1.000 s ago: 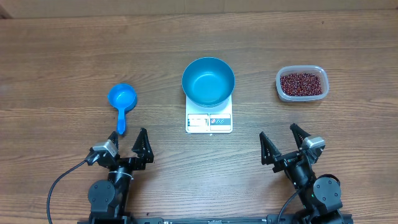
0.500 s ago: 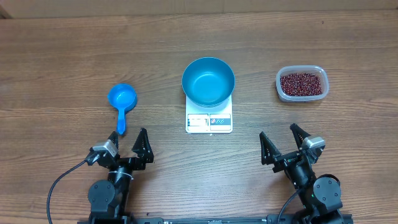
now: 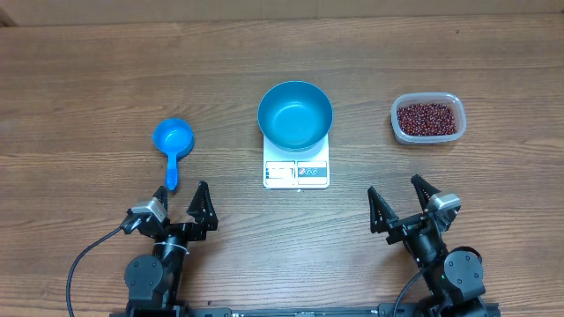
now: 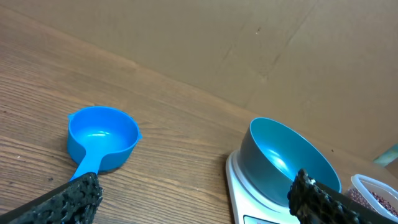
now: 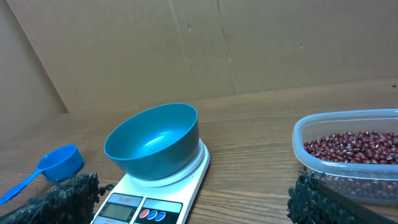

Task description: Scoop item into bowl and weigh 150g on scale

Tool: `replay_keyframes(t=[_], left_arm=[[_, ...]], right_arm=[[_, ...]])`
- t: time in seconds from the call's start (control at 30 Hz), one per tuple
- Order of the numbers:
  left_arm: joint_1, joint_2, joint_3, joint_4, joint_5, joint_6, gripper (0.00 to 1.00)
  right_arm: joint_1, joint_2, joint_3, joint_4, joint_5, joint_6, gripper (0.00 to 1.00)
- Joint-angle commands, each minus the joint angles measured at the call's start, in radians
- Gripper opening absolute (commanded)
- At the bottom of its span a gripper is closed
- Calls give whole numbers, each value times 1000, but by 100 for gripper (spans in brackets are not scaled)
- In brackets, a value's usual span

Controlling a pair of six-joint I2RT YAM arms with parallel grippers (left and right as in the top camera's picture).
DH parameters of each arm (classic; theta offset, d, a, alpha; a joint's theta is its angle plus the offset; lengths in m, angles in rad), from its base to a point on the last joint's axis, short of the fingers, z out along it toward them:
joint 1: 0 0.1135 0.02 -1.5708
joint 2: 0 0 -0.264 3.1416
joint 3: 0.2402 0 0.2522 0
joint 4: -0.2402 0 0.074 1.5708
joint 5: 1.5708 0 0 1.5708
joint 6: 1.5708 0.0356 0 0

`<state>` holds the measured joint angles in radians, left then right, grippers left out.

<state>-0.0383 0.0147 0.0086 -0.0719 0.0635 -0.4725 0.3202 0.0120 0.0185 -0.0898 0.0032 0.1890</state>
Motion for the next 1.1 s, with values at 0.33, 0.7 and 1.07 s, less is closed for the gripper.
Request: replay_keyframes(t=[0.33,0.7,1.07], left_arm=[[5,-10,-4,-2,9,0,100],[6,-10,108,-181,138,54,100],[6,308,503,-425,45,140,100]], right_arm=[[-4,-9,-10,6,-5,-4,100],[-4,-9,-10,6,-5,-4,100],[-4,-9,-10,6,-5,-4,100]])
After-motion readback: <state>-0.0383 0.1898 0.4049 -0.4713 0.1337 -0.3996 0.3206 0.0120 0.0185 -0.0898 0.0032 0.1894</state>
